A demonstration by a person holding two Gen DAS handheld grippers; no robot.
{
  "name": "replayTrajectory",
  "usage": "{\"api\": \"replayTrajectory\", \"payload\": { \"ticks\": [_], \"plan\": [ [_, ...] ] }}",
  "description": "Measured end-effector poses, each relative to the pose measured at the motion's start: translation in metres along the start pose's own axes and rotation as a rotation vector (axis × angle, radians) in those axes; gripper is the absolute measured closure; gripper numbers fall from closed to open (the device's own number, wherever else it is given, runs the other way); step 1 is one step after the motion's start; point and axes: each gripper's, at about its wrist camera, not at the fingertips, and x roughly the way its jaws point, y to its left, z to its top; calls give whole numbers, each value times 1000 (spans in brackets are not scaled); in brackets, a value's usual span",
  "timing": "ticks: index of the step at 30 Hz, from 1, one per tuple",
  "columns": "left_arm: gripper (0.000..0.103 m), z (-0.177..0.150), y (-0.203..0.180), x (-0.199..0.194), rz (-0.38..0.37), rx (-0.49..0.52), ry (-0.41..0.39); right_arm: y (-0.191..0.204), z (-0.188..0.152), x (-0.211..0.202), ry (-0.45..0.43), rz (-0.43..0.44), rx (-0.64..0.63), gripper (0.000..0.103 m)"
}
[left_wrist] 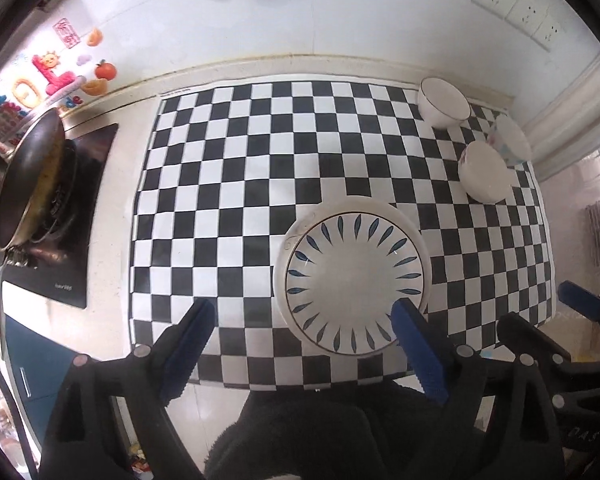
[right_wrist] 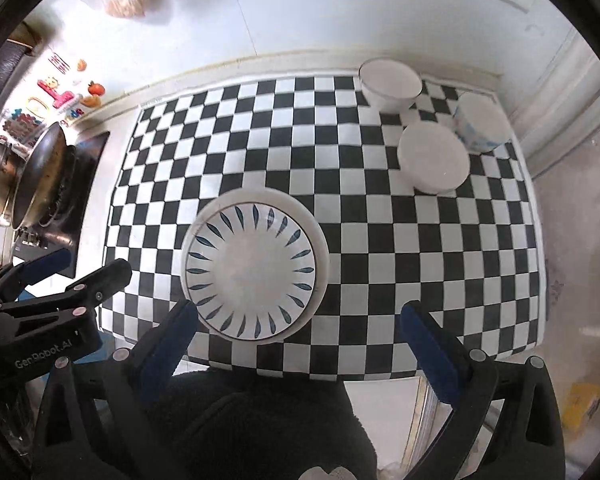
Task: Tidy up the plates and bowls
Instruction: 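Open both grippers and lift them away from the plate stack, then move both grippers to the red-marked white bowl and grasp its rim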
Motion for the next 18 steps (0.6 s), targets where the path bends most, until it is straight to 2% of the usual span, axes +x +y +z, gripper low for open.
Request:
{"api": "replayTrajectory", "payload": {
  "ticks": [11, 18],
  "plan": [
    [13, -2, 0, -33, -23, 25, 17, 7, 0, -42, -39, -35, 2, 0],
    [13, 0, 2, -37, -38, 47, 2, 11, 3, -38, -21, -42, 20, 0]
  ]
}}
